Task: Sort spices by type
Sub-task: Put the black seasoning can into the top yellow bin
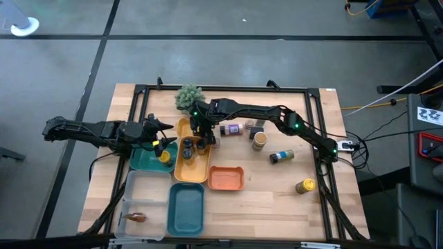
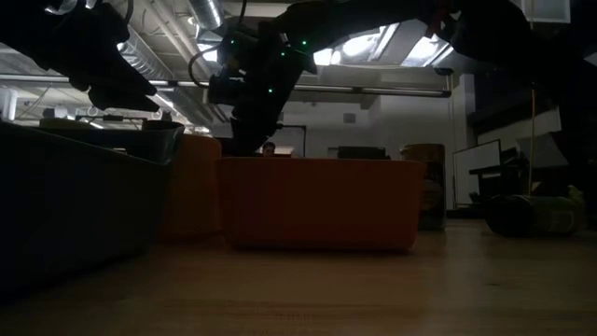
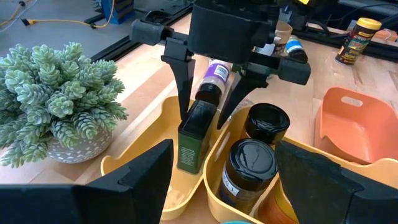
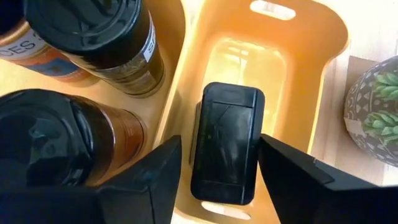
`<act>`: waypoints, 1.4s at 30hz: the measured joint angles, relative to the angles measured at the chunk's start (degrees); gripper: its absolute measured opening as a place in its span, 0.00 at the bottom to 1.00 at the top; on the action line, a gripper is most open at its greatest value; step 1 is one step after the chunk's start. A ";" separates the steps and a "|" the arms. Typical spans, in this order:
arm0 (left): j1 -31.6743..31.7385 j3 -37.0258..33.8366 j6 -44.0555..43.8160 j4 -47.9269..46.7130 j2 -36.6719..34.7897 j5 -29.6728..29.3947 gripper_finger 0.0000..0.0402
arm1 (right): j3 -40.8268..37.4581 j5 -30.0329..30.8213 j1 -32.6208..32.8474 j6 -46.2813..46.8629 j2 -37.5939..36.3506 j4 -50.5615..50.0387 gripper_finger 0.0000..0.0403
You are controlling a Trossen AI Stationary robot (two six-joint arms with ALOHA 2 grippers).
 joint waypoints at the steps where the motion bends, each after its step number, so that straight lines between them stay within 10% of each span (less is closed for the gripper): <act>1: 0.02 0.00 0.00 0.00 0.00 0.00 0.65 | 0.32 0.00 0.00 0.00 0.00 -0.28 0.51; 26: 0.01 0.00 0.00 0.00 0.00 0.02 0.65 | 2.46 7.81 -0.02 -0.22 -4.43 -7.61 0.51; 42: 0.02 0.00 -0.85 -0.09 0.01 0.00 0.65 | 2.36 9.57 -0.99 6.83 -9.98 -36.31 0.51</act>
